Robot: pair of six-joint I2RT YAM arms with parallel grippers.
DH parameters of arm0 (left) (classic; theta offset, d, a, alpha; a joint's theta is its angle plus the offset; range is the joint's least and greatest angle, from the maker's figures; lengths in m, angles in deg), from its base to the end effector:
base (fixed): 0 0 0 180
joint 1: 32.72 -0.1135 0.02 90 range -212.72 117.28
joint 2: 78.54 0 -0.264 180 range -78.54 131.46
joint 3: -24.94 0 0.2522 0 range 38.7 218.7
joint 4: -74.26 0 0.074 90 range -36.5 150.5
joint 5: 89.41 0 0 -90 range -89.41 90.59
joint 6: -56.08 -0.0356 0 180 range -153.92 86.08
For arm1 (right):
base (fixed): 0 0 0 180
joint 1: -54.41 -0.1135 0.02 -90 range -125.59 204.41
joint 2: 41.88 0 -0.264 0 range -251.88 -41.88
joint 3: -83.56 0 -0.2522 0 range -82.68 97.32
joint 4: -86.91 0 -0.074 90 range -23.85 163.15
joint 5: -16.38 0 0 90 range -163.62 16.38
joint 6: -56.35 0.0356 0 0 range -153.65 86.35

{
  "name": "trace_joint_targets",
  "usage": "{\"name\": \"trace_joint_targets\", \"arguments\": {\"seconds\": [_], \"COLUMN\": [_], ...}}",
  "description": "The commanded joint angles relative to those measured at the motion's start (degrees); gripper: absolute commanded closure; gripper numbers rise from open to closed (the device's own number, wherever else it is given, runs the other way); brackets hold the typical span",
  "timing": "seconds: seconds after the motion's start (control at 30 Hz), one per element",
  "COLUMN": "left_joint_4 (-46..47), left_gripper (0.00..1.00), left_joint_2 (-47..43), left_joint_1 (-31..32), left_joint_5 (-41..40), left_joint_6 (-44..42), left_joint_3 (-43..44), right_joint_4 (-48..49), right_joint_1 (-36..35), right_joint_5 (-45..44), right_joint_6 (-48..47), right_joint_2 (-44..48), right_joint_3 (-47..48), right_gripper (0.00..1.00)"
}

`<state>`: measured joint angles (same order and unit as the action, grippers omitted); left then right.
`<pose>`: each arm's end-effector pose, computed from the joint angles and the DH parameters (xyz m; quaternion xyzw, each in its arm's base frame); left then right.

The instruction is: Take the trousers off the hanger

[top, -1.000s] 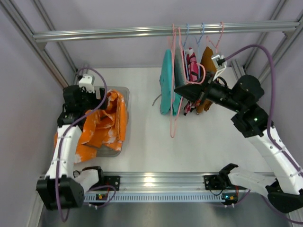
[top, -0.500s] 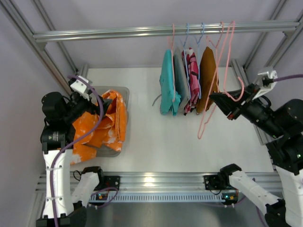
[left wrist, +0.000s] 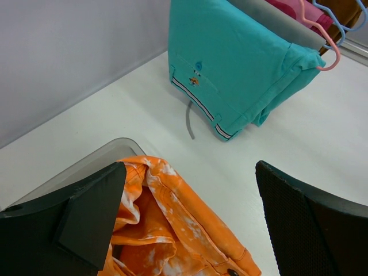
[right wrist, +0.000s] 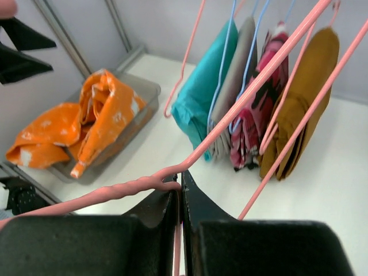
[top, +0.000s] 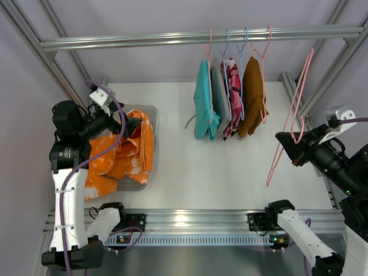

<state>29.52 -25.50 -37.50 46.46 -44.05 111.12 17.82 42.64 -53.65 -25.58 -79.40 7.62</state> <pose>0.1708 -0.0114 0.4425 0.2793 0.7014 -0.2239 0.6163 0.0155 0.0156 0.5009 -0.1428 0.7075 0.2407 0.6490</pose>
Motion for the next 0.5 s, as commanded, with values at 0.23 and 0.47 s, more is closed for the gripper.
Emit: {"name": "trace_joint_targets", "arguments": {"seconds": [0.23,0.47], "left_joint_4": [6.0,6.8], "left_gripper": [0.01,0.01], "left_joint_2": [-0.7,-0.4], "left_joint_1": [0.0,0.1], "left_joint_5": [4.6,5.4], "left_joint_6": [4.7,5.5], "left_joint_3": [0.9,1.1], "right_joint_4": [-7.5,-6.9], "right_joint_1": [1.4,1.8], "right_joint_5": [4.1,7.8], "right_joint_6": [0.1,-0.5], "right_joint_2": [-3.7,-11.2], "right_joint_3": [-6.0,1.6], "right_gripper": [1.0,1.0]}}
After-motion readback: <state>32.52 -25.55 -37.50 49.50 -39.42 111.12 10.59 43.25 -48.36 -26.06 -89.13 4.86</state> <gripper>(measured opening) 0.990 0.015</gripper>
